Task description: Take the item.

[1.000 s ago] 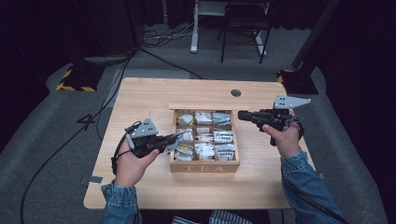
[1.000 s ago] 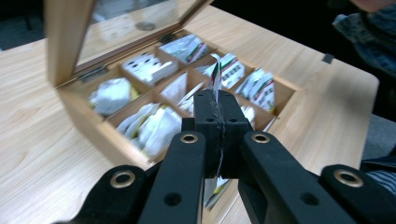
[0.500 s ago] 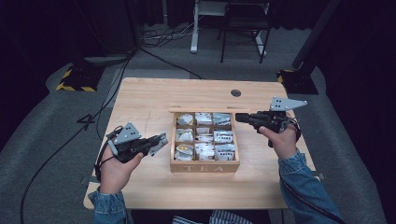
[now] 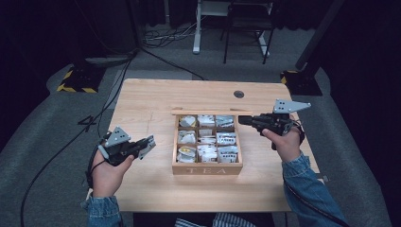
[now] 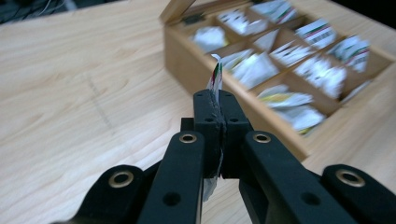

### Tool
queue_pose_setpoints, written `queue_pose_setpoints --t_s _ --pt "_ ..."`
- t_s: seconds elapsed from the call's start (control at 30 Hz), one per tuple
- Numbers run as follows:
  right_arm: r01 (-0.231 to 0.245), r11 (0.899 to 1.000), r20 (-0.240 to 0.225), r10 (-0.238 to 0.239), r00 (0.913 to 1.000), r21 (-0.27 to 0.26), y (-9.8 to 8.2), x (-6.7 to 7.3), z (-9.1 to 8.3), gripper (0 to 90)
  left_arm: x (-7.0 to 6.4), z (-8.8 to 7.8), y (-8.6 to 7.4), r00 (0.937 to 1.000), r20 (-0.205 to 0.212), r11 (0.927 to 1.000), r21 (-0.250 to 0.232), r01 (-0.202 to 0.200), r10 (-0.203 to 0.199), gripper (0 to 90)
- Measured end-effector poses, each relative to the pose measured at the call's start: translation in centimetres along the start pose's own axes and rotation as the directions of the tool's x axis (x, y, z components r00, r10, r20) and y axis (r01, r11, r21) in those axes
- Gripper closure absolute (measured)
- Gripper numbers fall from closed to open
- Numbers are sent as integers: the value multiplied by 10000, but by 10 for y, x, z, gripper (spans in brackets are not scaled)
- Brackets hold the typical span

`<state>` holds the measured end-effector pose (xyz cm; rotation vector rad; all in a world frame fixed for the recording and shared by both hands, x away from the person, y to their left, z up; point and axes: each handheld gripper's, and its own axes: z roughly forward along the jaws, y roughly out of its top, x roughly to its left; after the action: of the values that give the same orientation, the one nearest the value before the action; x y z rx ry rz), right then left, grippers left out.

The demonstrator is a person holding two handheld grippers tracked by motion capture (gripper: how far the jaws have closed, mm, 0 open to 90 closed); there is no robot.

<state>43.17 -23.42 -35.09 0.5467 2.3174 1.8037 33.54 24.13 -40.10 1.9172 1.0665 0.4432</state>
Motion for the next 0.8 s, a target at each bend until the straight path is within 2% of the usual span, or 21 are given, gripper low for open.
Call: queue_pose_setpoints --t_s 0.07,0.2,0.23,0.43,0.57,0.67,0.73,0.8 --pt "-16 10000 0 16 10000 -13 0 0 0 900 8 5 -7 9995 -71 9994 148 316 -315 888" --pt "-27 10000 -53 27 10000 -24 -1 0 1 900 14 9 -11 9987 -200 9983 325 483 -477 889" --pt "-34 10000 -55 34 10000 -10 -1 1 1 900 17 12 -14 9981 -366 9975 489 516 -499 888" --pt "-38 10000 -73 38 10000 47 -2 2 0 900 25 19 -22 9963 -411 9935 813 791 -760 888" --pt "-67 10000 -87 67 9999 26 -3 2 1 900 30 23 -28 9936 -590 9898 1000 1019 -964 888" --pt "-92 9999 -86 92 9999 42 -3 2 1 900 33 26 -31 9926 -607 9887 1009 1107 -1050 885" --pt "-79 9999 -100 80 9999 100 -4 3 2 900 35 28 -33 9897 -467 9868 833 1390 -1355 874" --pt "-76 9999 -98 77 9999 119 -4 3 2 900 36 29 -34 9895 -327 9869 749 1427 -1406 875"
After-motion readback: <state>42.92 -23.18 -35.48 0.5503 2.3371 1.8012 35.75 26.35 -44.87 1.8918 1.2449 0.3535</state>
